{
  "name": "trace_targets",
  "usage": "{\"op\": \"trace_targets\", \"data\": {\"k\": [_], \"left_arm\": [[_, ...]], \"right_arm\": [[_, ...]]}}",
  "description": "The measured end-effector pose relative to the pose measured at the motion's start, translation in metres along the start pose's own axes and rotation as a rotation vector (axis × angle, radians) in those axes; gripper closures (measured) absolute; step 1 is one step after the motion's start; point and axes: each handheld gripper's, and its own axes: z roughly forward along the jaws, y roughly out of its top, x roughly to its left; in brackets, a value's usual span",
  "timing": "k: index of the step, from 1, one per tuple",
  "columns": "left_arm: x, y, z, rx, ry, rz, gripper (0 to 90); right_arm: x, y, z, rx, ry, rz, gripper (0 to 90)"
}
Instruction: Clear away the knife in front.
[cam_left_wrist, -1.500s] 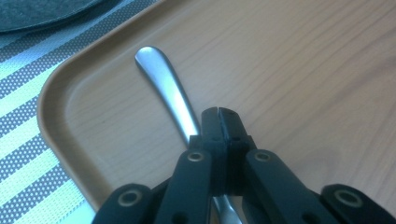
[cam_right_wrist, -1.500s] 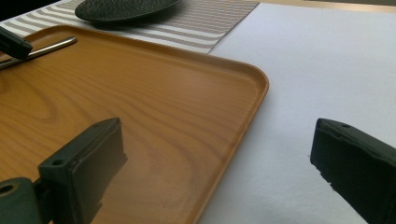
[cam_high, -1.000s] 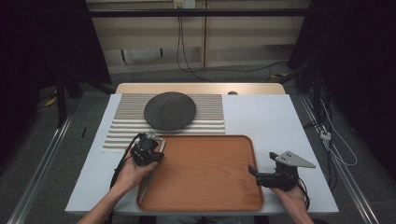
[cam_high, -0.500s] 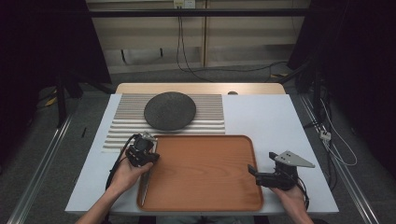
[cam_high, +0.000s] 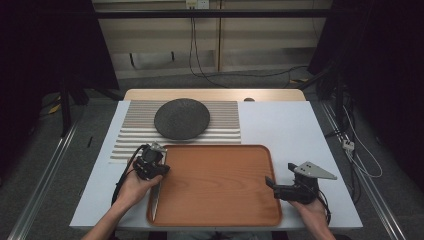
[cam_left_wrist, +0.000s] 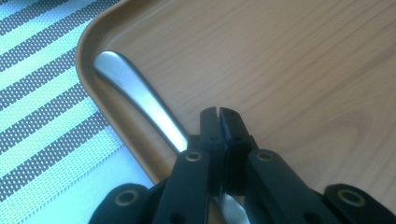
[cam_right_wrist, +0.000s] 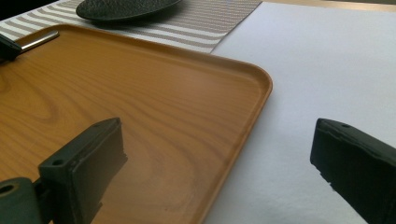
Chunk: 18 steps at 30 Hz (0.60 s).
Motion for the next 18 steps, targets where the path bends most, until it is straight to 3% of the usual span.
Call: {"op": "trace_targets", "data": {"k": [6,11,14,18], "left_arm": [[-0.0009,-0.0027,-0.0002,-0.022,-0.029,0.013,82.6],[-0.0039,-0.0026,-0.0024,-0.071,-0.047,0.009,73.8],[-0.0047,-0.0020,-0.0043,-0.102,-0.045,-0.002,62.8],[-0.0054,-0.0014,-0.0043,-0.132,-0.040,0.003,38.0]], "right_arm": [[0.0000,0.0002,-0.0002,-0.002,0.000,0.000,2.8],[0.0001,0.0002,-0.0007,-0.002,0.000,-0.002,2.8],[-0.0002,0.0003,-0.0009,-0.003,0.000,-0.003,2.8],[0.0002,0.0003,-0.0011,-0.004,-0.001,-0.005,2.8]]}}
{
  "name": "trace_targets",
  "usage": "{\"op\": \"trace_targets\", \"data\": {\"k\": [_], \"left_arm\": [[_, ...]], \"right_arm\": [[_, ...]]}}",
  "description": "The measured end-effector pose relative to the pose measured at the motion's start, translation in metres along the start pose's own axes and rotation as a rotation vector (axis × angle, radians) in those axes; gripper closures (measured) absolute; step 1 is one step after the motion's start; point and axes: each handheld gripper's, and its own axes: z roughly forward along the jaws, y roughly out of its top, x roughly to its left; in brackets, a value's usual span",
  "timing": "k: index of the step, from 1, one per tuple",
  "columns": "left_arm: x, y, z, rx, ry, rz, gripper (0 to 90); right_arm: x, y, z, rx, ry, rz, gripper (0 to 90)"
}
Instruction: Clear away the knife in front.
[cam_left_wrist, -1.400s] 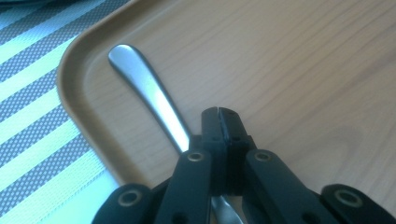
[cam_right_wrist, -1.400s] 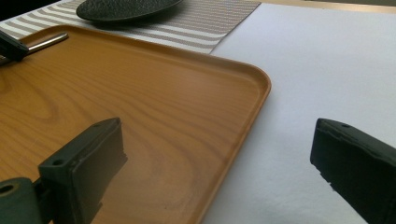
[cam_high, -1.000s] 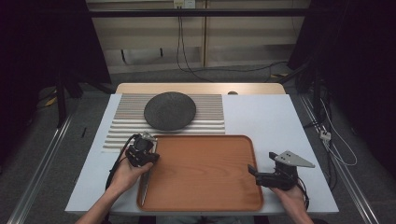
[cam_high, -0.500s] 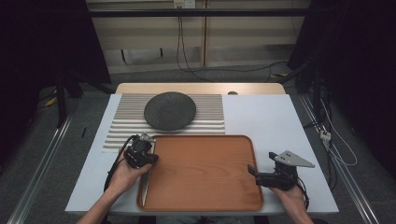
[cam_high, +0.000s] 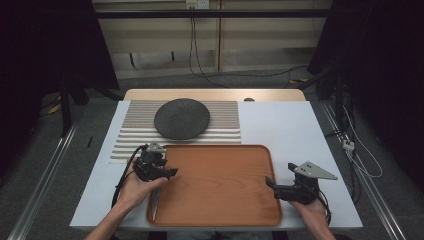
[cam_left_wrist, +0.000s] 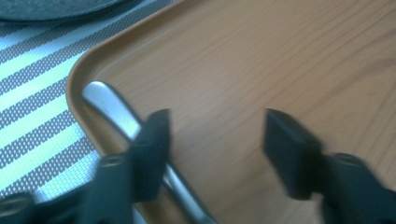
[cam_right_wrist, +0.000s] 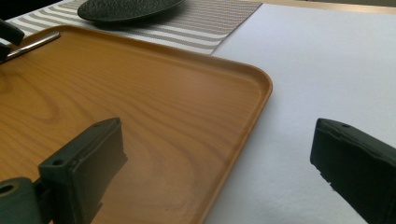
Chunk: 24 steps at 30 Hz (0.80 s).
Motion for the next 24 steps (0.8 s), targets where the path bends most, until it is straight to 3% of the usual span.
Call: {"op": "trace_targets", "data": {"k": [4,7,14,17,21,24], "left_arm": [[0.000,0.002,-0.003,-0.051,-0.016,-0.020,15.6],[-0.001,0.002,-0.007,-0.069,-0.001,-0.026,7.8],[-0.006,0.003,-0.022,-0.161,0.052,-0.035,7.6],[-0.007,0.002,-0.027,-0.184,0.077,0.000,8.2],[-0.005,-0.003,-0.032,-0.210,0.064,-0.028,7.8],[-0.004,-0.010,-0.034,-0.247,0.102,-0.038,7.6]], "right_arm": [[0.000,0.000,0.000,0.000,0.001,0.001,2.8],[0.000,0.000,0.000,0.001,0.000,0.002,2.8],[0.000,0.000,0.000,0.001,0.001,0.002,2.8],[0.000,0.000,0.000,0.000,0.002,0.002,2.8],[0.000,0.000,0.000,-0.003,0.002,0.001,2.8],[0.000,0.000,0.001,-0.001,0.004,0.004,2.8]]}}
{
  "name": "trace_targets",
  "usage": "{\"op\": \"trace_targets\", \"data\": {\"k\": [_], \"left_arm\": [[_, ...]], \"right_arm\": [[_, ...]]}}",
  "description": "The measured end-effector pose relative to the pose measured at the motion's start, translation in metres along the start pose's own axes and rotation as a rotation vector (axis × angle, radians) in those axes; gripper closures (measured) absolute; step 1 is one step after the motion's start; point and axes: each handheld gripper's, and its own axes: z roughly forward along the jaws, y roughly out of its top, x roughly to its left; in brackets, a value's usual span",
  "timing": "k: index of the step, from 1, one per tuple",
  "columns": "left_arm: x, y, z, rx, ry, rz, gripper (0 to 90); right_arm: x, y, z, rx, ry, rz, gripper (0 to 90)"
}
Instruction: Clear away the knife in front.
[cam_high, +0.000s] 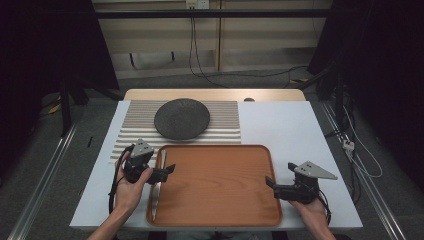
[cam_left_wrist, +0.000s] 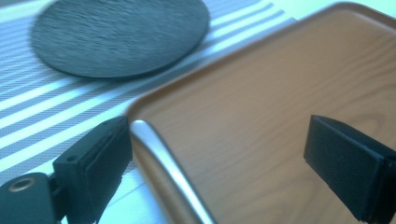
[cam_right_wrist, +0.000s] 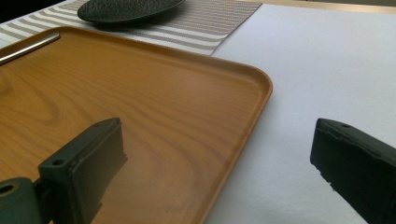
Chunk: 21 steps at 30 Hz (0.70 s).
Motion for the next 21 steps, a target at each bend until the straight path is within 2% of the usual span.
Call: {"op": "trace_targets", "data": {"k": [3,4,11,16,18,21], "left_arm": [[0.003,-0.005,-0.002,0.023,-0.017,-0.029,7.4],[0.005,-0.007,-0.003,0.017,-0.018,-0.035,7.5],[0.014,-0.018,-0.014,-0.005,0.004,-0.068,7.3],[0.014,-0.027,-0.021,-0.001,0.039,-0.089,7.2],[0.011,-0.032,-0.023,-0.005,0.036,-0.085,6.9],[0.009,-0.038,-0.027,-0.006,0.057,-0.065,6.9]], "right_arm": [[0.001,0.000,0.000,0.002,0.000,-0.002,2.8],[0.001,0.000,0.000,0.002,0.000,-0.001,2.8],[0.000,0.000,0.000,0.000,-0.001,0.001,2.8],[-0.001,0.000,0.001,-0.002,-0.003,0.002,2.8],[0.000,0.000,0.001,0.000,-0.001,0.000,2.8],[0.000,0.000,0.001,0.002,-0.001,-0.001,2.8]]}}
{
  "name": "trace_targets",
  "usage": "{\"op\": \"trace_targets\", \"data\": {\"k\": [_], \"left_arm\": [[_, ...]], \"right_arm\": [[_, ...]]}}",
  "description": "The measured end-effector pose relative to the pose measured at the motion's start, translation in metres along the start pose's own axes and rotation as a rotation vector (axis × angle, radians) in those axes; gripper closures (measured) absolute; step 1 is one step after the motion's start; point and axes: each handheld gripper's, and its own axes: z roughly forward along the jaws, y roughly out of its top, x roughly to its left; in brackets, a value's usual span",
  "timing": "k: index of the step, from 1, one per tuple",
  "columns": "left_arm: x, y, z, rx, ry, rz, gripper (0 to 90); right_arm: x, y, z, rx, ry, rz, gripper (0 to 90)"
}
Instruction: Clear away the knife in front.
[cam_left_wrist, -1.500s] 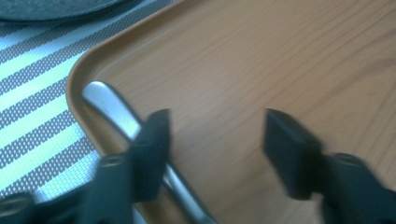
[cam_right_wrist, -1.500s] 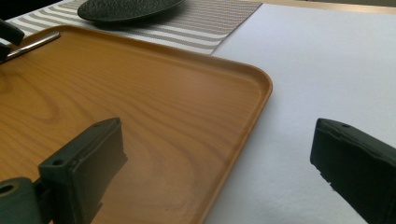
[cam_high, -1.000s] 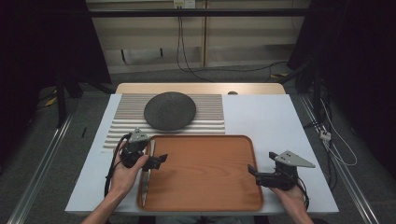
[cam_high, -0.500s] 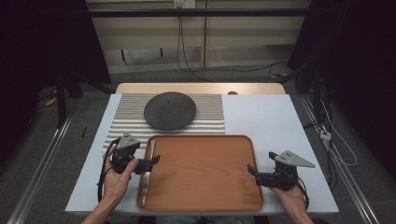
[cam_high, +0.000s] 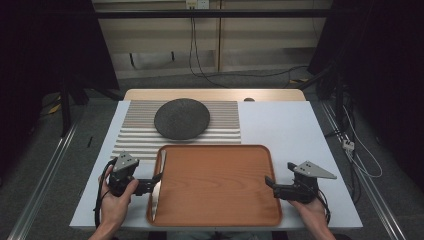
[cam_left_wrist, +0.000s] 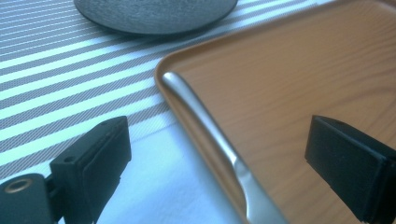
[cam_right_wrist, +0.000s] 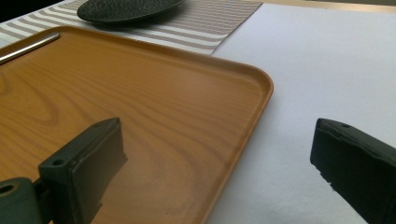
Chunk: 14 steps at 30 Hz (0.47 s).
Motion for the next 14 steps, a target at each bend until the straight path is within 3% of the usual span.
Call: {"op": "trace_targets", "data": {"k": [5,8,10,12,14], "left_arm": [[0.004,-0.010,-0.004,-0.031,-0.013,-0.061,6.9],[0.004,-0.015,-0.005,-0.042,-0.023,-0.056,6.9],[0.004,-0.017,-0.006,-0.046,0.006,-0.053,6.7],[0.005,-0.017,-0.007,-0.053,-0.006,-0.071,6.5],[0.005,-0.017,-0.007,-0.047,0.012,-0.054,6.5]], "right_arm": [[-0.001,0.000,-0.001,-0.003,-0.004,0.002,2.8],[-0.001,0.000,-0.001,-0.005,-0.004,0.000,2.8],[-0.001,0.000,-0.002,-0.006,-0.005,-0.001,2.8],[-0.002,0.000,-0.002,-0.004,-0.007,0.003,2.8],[-0.003,0.000,-0.002,-0.005,-0.004,0.008,2.8]]}}
